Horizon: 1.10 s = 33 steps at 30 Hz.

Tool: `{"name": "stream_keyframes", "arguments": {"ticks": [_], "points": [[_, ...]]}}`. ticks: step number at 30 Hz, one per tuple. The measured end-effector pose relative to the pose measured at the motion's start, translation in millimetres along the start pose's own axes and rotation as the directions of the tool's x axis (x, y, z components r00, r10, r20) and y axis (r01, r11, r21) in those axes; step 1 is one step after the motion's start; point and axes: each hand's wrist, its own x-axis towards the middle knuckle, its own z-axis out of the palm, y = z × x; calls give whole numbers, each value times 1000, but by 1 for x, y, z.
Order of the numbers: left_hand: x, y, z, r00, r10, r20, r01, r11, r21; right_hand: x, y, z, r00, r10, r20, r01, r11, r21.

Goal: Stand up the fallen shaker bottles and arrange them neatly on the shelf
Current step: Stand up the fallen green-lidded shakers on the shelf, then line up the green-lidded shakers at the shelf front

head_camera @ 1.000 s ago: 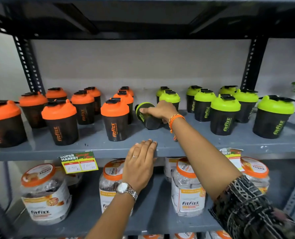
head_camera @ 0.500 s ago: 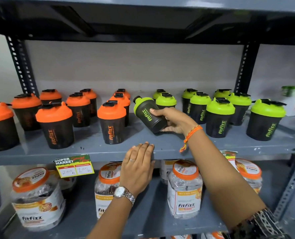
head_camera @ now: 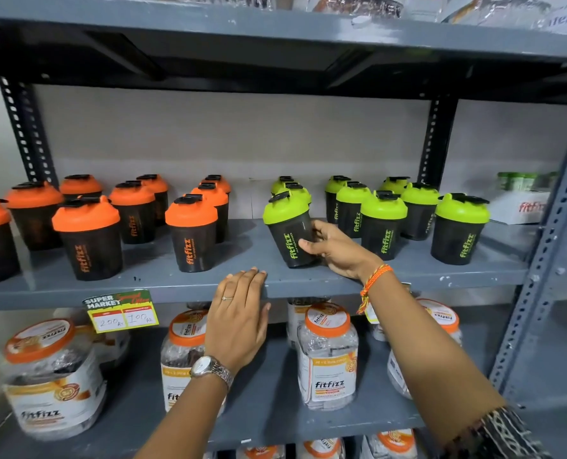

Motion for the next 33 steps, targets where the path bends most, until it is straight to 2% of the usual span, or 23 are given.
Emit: {"name": "stream_keyframes", "arguments": {"ticks": [12, 17, 20, 22, 25, 27, 28, 30, 31, 33], "points": [[-1, 8, -18, 995, -28, 91, 32, 999, -38, -21, -12, -13, 998, 40, 55, -31, 990, -140], [5, 12, -26, 992, -76, 102, 85, 993, -83, -48, -14, -25, 1000, 4, 29, 6, 940, -342], [24, 20, -38, 967, -224, 123, 240, 960, -145, -73, -13, -41, 979, -174, -105, 115, 901, -419], [45, 18, -44, 943, -276, 185, 306, 939, -158, -90, -12, -53, 894, -356, -273, 250, 901, -354], [80, 7, -39, 881, -297, 369, 431, 825, -365, -105, -5, -78, 693, -438, -573, 323, 899, -297], [102, 3, -31, 827, -210, 521, 490, 722, -488, -104, 4, -96, 617, -390, -684, 260, 921, -290], [110, 3, -26, 798, -164, 580, 529, 651, -544, -101, 7, -104, 626, -357, -693, 210, 933, -291], [122, 2, -18, 748, -67, 661, 605, 478, -637, -92, 10, -117, 703, -302, -644, 109, 940, -322], [127, 2, -16, 728, -24, 685, 629, 422, -653, -87, 8, -121, 746, -265, -611, 67, 943, -327], [133, -1, -10, 701, 35, 712, 652, 374, -660, -77, 0, -124, 822, -174, -542, 24, 962, -273]]}}
